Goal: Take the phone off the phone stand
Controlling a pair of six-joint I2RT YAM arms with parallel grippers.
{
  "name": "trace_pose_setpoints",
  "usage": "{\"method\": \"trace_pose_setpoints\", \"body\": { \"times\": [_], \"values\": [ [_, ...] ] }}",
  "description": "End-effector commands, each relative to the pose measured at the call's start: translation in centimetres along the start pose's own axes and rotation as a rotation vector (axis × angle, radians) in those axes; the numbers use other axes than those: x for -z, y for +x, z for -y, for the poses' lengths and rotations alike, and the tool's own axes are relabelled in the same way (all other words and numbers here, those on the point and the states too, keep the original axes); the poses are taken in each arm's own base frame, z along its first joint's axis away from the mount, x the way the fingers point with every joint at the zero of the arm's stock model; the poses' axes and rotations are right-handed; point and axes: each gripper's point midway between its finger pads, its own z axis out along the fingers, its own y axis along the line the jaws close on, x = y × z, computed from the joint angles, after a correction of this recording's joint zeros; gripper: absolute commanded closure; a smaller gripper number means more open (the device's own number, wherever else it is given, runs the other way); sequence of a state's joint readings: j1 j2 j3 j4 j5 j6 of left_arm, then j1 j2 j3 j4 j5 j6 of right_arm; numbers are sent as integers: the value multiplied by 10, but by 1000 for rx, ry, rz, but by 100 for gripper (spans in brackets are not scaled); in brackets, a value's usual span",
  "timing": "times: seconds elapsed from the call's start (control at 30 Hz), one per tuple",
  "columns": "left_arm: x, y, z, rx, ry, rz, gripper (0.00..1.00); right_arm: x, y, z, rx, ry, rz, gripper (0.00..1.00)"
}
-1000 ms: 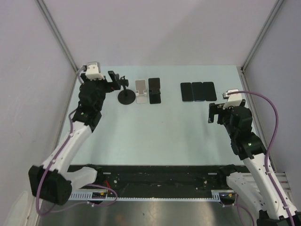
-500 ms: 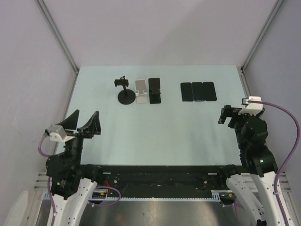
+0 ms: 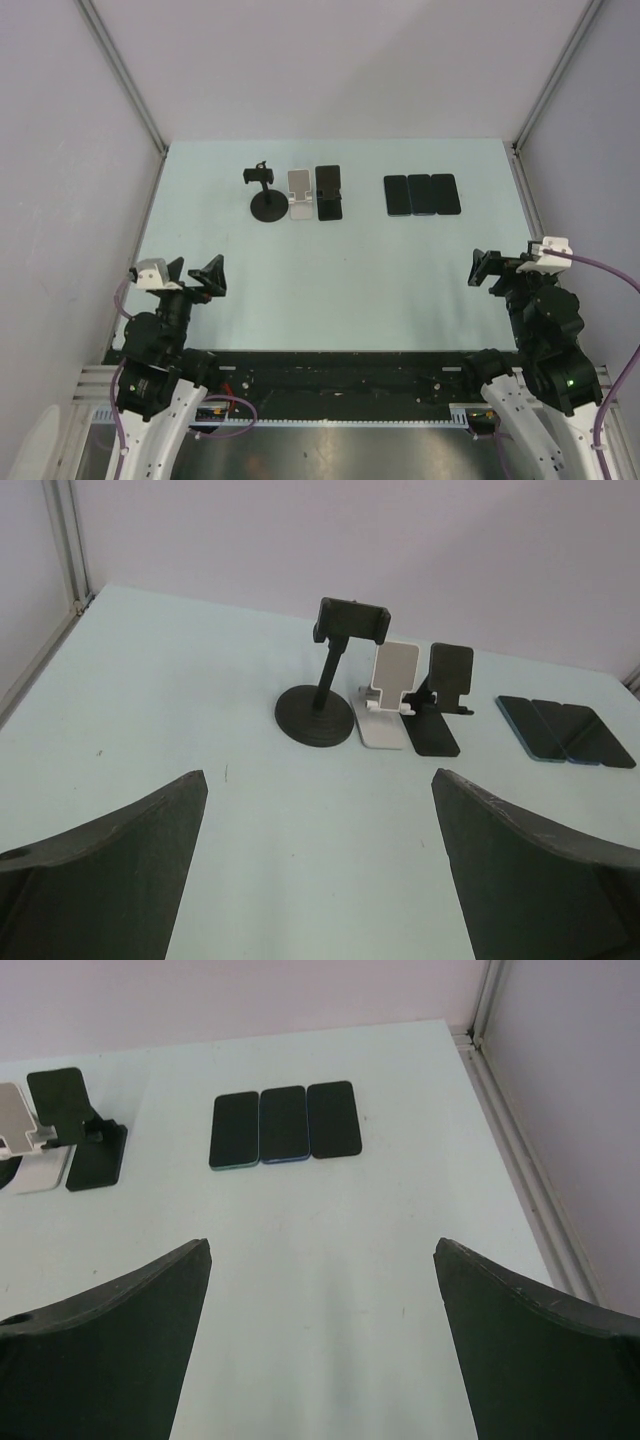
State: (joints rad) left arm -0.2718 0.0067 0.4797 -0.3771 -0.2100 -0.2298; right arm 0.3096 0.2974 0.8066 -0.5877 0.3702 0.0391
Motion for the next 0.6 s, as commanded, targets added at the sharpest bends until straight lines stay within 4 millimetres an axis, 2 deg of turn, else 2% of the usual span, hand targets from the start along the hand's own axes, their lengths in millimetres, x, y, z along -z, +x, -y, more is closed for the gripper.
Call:
{"method": "trace_pose_setpoints", "body": {
  "times": [0.0,0.17,0.33,0.57],
  "values": [
    [-2,6,2,4,2,-55,0,9,22,-1,-34,-21,-26,0],
    [-3,8,0,4,-9,-60,0,18,14,4,-74,-14,46,0],
    [-1,9,-3,19,-28,-48,0,20,13,0,-91,-38,56,0],
    [-3,14,1,12,-7,-77,0,23,12,4,-122,-26,73,0]
  ]
}}
